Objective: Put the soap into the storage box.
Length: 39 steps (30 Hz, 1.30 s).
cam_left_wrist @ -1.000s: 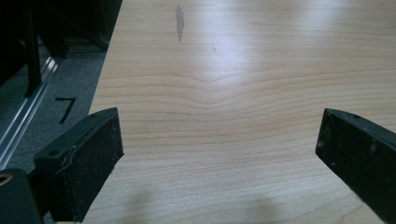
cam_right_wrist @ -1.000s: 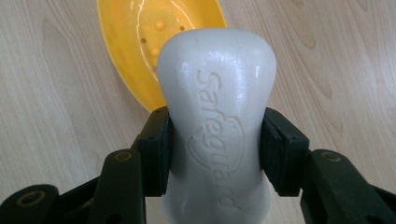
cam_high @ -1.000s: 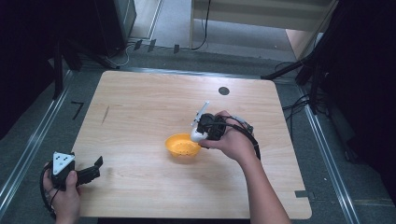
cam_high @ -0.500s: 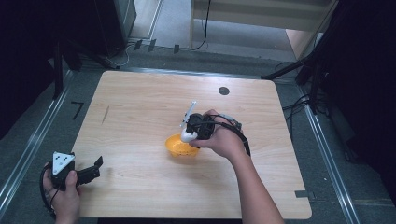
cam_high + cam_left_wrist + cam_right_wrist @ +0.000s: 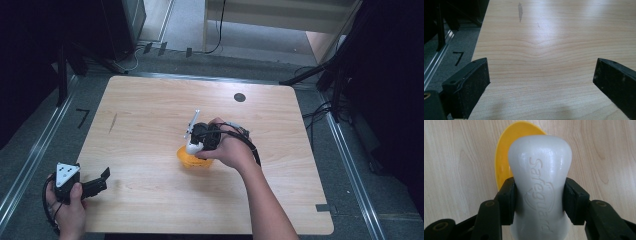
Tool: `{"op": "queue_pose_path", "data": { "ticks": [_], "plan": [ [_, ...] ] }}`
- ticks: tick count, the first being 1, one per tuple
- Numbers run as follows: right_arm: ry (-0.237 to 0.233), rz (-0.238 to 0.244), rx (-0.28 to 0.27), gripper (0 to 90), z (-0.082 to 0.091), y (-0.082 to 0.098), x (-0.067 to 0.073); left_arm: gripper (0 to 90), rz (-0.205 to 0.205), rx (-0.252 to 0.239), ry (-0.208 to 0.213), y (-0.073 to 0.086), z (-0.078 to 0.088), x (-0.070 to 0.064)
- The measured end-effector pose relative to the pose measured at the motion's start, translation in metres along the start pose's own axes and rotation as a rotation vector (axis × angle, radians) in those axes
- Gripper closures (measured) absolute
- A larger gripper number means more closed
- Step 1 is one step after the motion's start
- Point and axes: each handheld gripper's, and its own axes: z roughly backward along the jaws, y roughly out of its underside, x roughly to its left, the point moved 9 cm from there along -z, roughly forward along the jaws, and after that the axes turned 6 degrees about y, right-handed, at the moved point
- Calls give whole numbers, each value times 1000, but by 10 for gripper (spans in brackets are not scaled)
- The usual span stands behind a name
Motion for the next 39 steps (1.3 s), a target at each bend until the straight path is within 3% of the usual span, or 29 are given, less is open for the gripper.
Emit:
{"op": "queue_pose_path", "data": {
  "ticks": [14, 29, 32, 34, 35, 39],
  "plan": [
    [-20, 39, 35, 512, -19, -2, 5, 9, 0, 2, 2, 0, 0, 0],
    [-49, 28, 64, 495, -31, 8, 10, 9, 0, 0, 1, 0, 0, 0],
    [-64, 27, 32, 460, -28, 5, 10, 9, 1, -1, 1, 0, 0, 0],
    [-54, 8, 7, 417, -22, 3, 8, 9, 0, -1, 1, 0, 0, 0],
    [-42, -26, -10, 404, -15, 3, 4, 9, 0, -1, 1, 0, 0, 0],
    [-30, -49, -28, 390, -7, 7, -1, 9, 0, -2, 1, 0, 0, 0]
  ]
}}
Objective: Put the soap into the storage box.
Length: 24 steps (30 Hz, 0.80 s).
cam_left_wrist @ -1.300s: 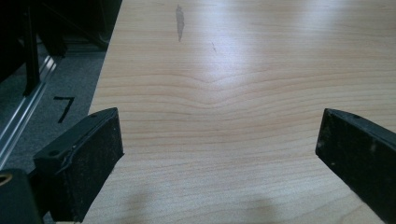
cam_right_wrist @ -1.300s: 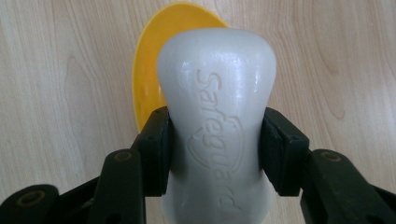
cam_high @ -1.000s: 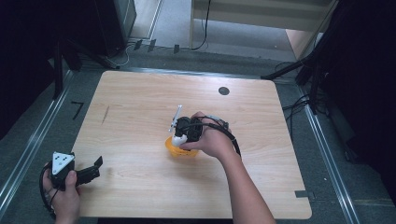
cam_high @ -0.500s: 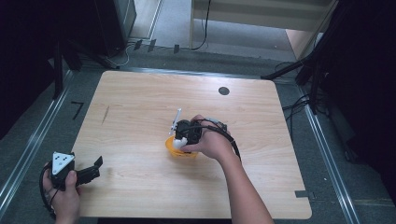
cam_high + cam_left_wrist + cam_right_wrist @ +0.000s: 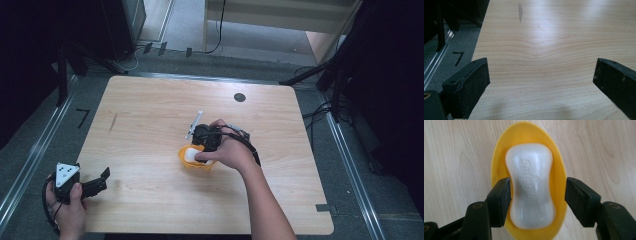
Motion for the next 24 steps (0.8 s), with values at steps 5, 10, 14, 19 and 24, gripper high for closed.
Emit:
{"op": "queue_pose_path", "data": {
  "ticks": [5, 10, 14, 19, 24],
  "plan": [
    [21, -52, -15, 372, 10, 14, -7, 9, -1, -3, -2, 0, 0, 0],
    [62, -108, -25, 327, 17, 37, -16, 9, -2, -4, -2, 0, 0, -1],
    [87, -152, -38, 302, 22, 49, -22, 9, -3, -4, -4, 0, 0, -1],
    [114, -217, -49, 255, 28, 71, -30, 9, -5, -5, -4, 0, -1, -1],
    [137, -264, -55, 217, 32, 92, -34, 9, -8, -2, -6, 0, 0, -1]
  ]
}}
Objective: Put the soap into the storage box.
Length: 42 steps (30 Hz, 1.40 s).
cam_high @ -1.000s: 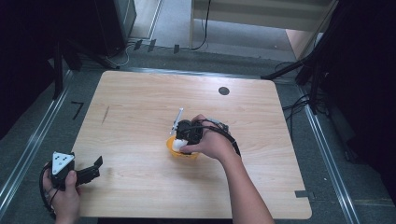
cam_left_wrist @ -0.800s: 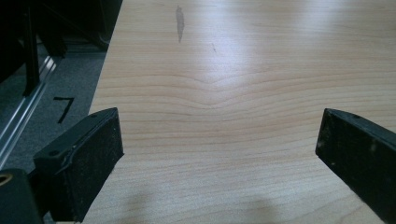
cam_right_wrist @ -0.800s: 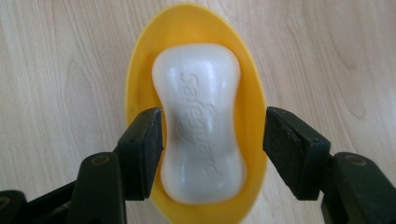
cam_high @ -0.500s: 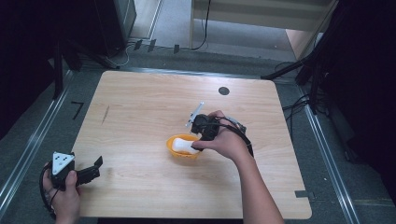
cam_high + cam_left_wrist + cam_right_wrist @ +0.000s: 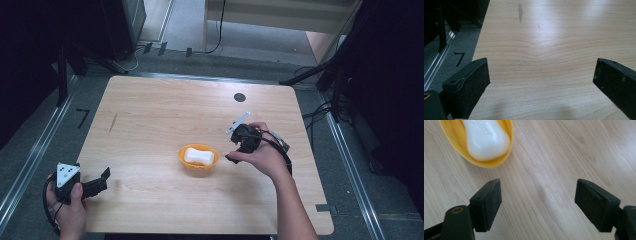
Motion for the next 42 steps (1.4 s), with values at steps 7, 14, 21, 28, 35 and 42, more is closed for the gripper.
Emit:
{"op": "queue_pose_path", "data": {
  "ticks": [7, 14, 21, 28, 35, 42],
  "plan": [
    [7, -73, 0, 195, 1, 33, -9, 9, -4, 1, -3, 0, 0, 0],
    [9, -132, -18, 194, 1, 59, -14, 9, -13, 1, -6, 0, 0, 0],
    [20, -174, -42, 196, 3, 89, -18, 9, -19, 3, -9, 0, 0, -1],
    [33, -209, -76, 198, 6, 115, -20, 9, -22, 2, -12, 0, 0, -1],
    [46, -268, -138, 199, 12, 142, -21, 9, -23, 6, -17, 0, 0, -1],
    [57, -314, -194, 199, 18, 170, -18, 9, -30, 5, -22, 0, 0, -2]
  ]
}}
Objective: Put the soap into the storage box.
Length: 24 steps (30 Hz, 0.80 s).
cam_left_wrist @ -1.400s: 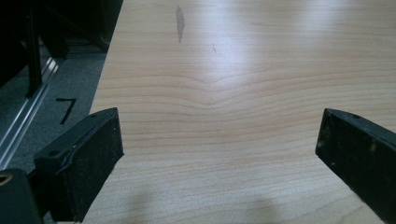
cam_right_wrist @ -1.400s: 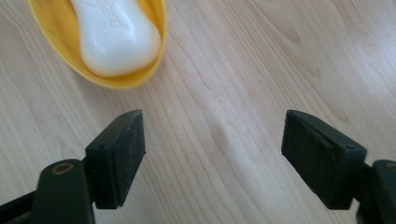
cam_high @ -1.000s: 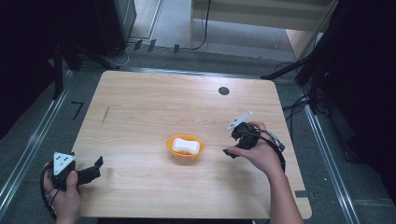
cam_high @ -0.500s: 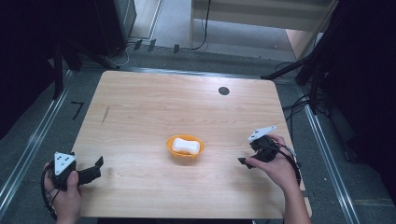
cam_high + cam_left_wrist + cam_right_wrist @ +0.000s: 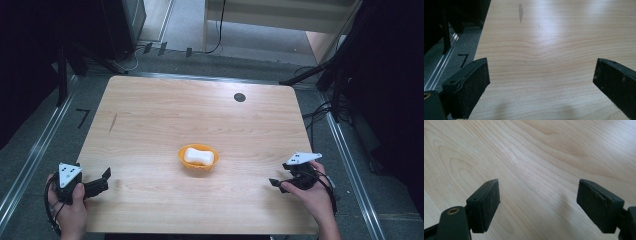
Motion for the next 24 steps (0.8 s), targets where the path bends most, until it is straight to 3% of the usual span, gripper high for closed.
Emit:
{"op": "queue_pose_path", "data": {
  "ticks": [11, 15, 21, 24],
  "plan": [
    [32, -105, -131, 202, 18, 31, -15, 9, -9, 1, -7, 0, 0, 0],
    [27, -171, -217, 207, 27, 41, -19, 9, -9, 3, -9, 0, 0, 0],
    [87, -252, -289, 217, 36, 62, -30, 9, -2, -1, -6, 0, 0, 0],
    [106, -318, -364, 231, 40, 65, -37, 9, 0, -3, -4, 0, 0, 1]
  ]
}}
